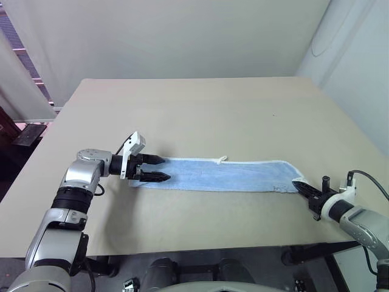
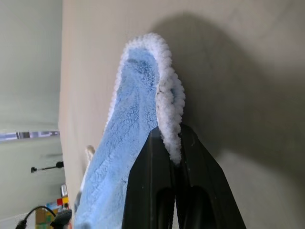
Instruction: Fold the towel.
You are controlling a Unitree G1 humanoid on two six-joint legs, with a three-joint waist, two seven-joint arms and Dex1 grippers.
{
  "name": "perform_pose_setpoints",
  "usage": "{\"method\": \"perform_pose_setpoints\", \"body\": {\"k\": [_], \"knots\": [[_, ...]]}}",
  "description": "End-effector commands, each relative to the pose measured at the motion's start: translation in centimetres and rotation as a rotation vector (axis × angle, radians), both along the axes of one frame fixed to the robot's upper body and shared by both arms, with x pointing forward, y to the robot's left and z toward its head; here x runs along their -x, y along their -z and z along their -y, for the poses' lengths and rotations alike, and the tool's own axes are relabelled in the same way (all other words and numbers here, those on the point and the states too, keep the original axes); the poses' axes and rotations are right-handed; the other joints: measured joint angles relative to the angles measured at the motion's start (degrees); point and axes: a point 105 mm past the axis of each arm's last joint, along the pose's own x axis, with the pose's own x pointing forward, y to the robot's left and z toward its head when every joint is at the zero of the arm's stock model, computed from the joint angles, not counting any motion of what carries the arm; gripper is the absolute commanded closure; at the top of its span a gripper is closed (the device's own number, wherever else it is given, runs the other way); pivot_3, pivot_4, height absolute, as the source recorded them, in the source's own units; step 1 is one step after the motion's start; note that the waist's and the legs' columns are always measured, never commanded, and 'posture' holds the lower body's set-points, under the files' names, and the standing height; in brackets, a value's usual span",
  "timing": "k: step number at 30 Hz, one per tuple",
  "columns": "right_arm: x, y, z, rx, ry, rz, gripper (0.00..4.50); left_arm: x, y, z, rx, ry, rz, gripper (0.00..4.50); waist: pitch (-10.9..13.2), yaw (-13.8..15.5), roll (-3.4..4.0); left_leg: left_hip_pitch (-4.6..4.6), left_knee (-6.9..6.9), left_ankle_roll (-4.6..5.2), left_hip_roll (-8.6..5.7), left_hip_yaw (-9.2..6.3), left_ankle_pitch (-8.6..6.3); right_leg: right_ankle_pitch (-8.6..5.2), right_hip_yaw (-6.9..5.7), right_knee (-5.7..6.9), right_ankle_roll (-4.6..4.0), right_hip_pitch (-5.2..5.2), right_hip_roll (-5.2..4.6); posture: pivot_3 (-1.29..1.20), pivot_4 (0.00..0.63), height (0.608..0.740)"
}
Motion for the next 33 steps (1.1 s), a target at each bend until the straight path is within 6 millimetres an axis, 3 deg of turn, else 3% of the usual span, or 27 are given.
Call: {"method": "perform_pose_setpoints", "body": {"k": [1, 5, 8, 11, 19, 25, 29, 32, 33], "knots": [[0.9, -2.7, 0.1, 0.053, -0.066, 0.098, 4.49, -0.6, -1.5, 0.0, 0.004, 0.009, 0.056, 0.00, 0.00, 0.38, 0.06, -0.01, 0.01, 0.00, 0.00, 0.00, 0.00, 0.00, -0.01, 0.00, 0.00, 0.00, 0.00, 0.00, 0.000, 0.740], [0.7, -6.5, -1.6, 0.128, -0.203, 0.243, 4.49, -0.6, -1.5, -0.1, 0.002, 0.009, 0.055, 0.00, -0.01, -0.16, 0.26, 0.00, 0.07, 0.01, 0.00, 0.03, 0.00, 0.00, 0.01, 0.01, 0.01, 0.00, 0.00, 0.00, 0.000, 0.740], [0.0, -8.9, -4.4, 0.278, -0.353, 0.358, 4.49, -0.6, -1.5, 0.0, 0.003, 0.013, 0.054, 0.00, -0.02, -0.31, 0.28, 0.06, 0.11, 0.06, 0.02, 0.07, 0.04, 0.06, 0.03, 0.02, 0.10, 0.04, 0.05, 0.00, 0.000, 0.740], [-0.7, -9.9, -7.3, 0.336, -0.469, 0.430, 4.49, -0.6, -1.4, 0.2, 0.007, 0.015, 0.052, 0.00, -0.05, -0.04, 0.25, 0.10, 0.14, 0.07, 0.09, 0.04, 0.04, 0.07, 0.05, 0.04, 0.12, 0.07, 0.21, 0.00, 0.000, 0.740], [-1.7, -8.7, -14.8, 0.380, -0.743, 0.508, 4.49, -0.4, -1.3, 0.3, 0.013, 0.013, 0.050, 0.00, -0.05, 0.27, 0.24, -0.02, 0.25, 0.10, 0.09, 0.02, 0.04, 0.17, 0.04, 0.04, 0.30, 0.03, 0.25, 0.00, 0.000, 0.740], [-2.0, -7.1, -17.7, 0.371, -0.838, 0.504, 4.49, -0.2, -1.2, 0.2, 0.018, 0.008, 0.051, 0.00, -0.05, 0.15, 0.24, 0.00, 0.30, 0.10, 0.09, 0.02, 0.04, 0.17, 0.03, 0.13, 0.31, 0.02, 0.26, 0.00, 0.000, 0.740], [-3.2, -5.1, -18.7, 0.387, -0.837, 0.452, 4.49, -0.1, -1.0, 0.1, 0.016, 0.003, 0.050, 0.00, -0.07, 0.08, 0.21, 0.01, 0.33, 0.10, 0.09, 0.02, 0.04, 0.18, 0.03, 0.16, 0.31, 0.03, 0.27, 0.00, 0.000, 0.740], [-2.8, -3.9, -19.3, 0.390, -0.885, 0.435, 4.49, -0.2, -0.9, 0.1, 0.008, -0.003, 0.052, 0.00, -0.07, 0.16, 0.21, 0.01, 0.38, 0.10, 0.09, 0.03, 0.04, 0.18, 0.03, 0.21, 0.31, 0.03, 0.27, 0.00, 0.000, 0.740], [-2.8, -3.7, -19.4, 0.391, -0.885, 0.435, 4.27, -0.2, -1.0, 0.1, 0.008, -0.004, 0.052, 0.00, -0.07, 0.20, 0.21, 0.01, 0.37, 0.10, 0.09, 0.03, 0.04, 0.18, 0.03, 0.21, 0.31, 0.03, 0.27, 0.00, 0.000, 0.740]]}}
